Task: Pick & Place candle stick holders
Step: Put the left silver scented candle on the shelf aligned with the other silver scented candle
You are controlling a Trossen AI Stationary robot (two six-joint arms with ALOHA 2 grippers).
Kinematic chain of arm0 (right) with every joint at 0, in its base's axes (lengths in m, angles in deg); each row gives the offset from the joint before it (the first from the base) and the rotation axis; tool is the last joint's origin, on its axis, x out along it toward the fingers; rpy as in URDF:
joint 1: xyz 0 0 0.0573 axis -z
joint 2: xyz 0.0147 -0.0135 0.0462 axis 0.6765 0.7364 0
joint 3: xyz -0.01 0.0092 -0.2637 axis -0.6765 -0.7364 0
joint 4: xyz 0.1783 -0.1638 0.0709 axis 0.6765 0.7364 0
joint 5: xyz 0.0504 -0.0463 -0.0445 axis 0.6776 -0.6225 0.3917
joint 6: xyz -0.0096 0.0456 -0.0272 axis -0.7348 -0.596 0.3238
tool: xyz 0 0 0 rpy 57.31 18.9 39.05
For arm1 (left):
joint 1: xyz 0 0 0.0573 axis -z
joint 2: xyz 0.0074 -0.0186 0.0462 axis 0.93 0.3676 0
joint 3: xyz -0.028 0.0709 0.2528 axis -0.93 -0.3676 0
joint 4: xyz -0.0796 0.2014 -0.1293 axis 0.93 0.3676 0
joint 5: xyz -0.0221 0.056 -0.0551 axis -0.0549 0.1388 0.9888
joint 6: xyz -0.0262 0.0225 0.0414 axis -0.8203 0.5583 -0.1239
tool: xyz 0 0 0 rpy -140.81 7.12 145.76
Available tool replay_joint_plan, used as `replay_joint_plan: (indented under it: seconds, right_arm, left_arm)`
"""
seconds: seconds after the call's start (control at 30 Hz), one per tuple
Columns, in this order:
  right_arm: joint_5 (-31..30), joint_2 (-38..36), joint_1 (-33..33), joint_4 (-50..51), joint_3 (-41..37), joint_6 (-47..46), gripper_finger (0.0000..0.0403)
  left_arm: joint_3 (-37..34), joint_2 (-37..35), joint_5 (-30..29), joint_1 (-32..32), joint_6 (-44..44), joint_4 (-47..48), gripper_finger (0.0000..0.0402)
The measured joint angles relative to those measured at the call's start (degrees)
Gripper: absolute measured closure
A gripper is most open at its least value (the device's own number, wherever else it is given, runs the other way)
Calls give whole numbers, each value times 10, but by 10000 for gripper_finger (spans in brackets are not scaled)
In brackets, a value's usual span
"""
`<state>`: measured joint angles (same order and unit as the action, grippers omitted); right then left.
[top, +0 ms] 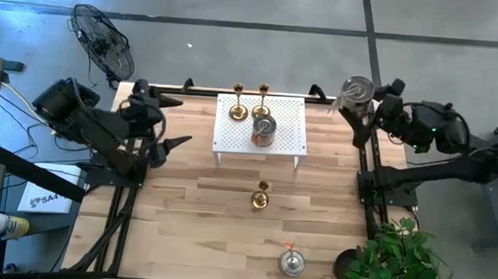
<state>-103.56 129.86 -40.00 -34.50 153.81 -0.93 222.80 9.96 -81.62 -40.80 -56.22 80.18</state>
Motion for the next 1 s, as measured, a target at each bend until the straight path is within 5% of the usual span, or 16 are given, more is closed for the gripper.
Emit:
replay_joint_plan:
  seconds: [0.17, 0.43, 1.0]
  right_arm:
    - [53, -1, 49, -34, -57, -33, 49]
    - [153, 18, 91, -244, -239, -80, 49]
    - [168, 50, 92, -561, -478, -114, 50]
  left_arm:
    - [-44, 0, -33, 18, -34, 2, 11]
    - [-114, 0, -57, 16, -59, -2, 11]
    - [-129, -1, -57, 16, -72, -5, 11]
